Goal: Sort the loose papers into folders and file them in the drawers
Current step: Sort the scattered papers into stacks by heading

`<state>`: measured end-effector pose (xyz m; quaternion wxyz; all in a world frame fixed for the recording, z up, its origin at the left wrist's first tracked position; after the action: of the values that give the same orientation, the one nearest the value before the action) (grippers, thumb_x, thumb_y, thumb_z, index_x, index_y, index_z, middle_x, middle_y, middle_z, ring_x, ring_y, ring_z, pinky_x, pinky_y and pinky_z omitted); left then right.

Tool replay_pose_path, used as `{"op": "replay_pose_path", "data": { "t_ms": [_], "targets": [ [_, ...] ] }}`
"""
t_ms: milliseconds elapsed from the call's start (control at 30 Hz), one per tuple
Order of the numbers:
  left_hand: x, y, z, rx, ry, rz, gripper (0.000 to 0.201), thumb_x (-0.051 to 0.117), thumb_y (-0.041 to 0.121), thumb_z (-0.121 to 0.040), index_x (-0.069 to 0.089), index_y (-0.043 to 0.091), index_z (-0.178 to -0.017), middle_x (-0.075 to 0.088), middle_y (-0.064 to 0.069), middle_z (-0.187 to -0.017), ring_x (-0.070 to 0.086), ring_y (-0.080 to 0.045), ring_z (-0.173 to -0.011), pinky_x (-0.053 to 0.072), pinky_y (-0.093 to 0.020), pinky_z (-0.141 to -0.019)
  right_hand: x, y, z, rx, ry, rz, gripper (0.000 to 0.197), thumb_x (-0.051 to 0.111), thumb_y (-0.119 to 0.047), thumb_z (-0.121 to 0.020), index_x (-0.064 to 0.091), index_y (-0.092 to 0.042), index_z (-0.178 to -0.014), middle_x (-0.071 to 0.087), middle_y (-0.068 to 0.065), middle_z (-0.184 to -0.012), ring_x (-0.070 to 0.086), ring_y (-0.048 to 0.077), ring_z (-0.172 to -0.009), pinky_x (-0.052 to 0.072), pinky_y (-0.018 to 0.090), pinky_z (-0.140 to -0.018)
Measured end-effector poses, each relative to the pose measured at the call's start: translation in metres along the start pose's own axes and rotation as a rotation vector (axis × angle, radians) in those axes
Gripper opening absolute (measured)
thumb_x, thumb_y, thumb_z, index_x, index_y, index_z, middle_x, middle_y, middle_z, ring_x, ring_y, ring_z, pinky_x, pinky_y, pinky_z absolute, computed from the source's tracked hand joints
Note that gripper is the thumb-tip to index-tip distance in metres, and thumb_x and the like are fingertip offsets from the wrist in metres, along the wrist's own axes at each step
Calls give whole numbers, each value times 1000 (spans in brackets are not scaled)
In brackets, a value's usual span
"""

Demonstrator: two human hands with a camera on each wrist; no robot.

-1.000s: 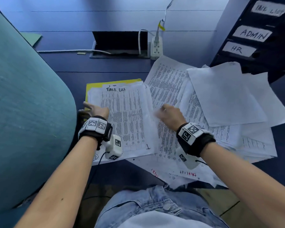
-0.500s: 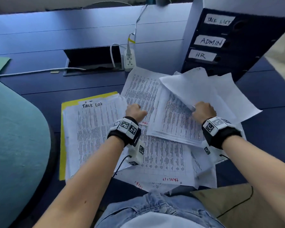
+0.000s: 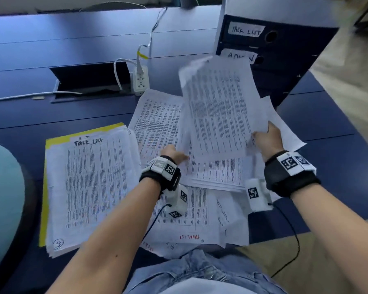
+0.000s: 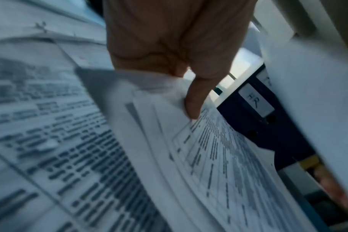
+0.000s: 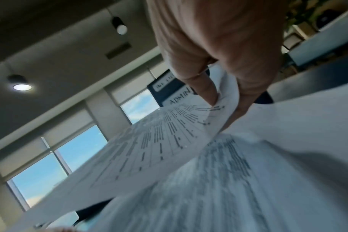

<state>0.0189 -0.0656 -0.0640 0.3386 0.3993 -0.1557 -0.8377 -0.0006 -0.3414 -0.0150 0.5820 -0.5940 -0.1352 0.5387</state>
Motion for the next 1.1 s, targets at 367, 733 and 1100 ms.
{"op": "replay_pose_path", "data": {
  "t_ms": [367, 733, 1100],
  "targets": [
    [-37, -22, -10, 2, 90, 67, 32, 46, 6, -94, 52, 0, -125, 57, -16, -104, 51, -22, -90, 41, -28, -72, -5, 40, -8, 31, -118, 437, 28, 43, -2, -88, 58, -5, -111, 58, 19, -119, 50, 38, -109, 40, 34, -88],
    [-66, -8, -6, 38, 162, -53, 28, 41, 10, -97, 55, -2, -118, 60, -16, -107, 57, -27, -100, 42, -30, -80, 28, -10, -20, -378, -199, 668, 18, 47, 0, -80, 55, -5, -65, 61, 22, -79, 53, 38, -75, 40, 35, -64],
    [-66, -23, -10, -22, 242, 233, 34, 44, 3, -85, 55, -15, -112, 57, -19, -86, 58, -31, -94, 41, -24, -68, 26, 21, -50, 85, -135, 245, 28, 45, -5, -91, 61, 2, -113, 59, 17, -106, 51, 34, -97, 33, 26, -72]
  ]
}}
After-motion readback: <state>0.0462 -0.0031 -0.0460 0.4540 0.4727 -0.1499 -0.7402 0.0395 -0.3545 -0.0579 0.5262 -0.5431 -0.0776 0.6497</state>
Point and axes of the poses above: each hand's wrist, its own z-axis away from the middle knuckle, its own x-axis out of the palm, y = z × x, the point moved 7 cm from there along -z, towards the middle knuckle
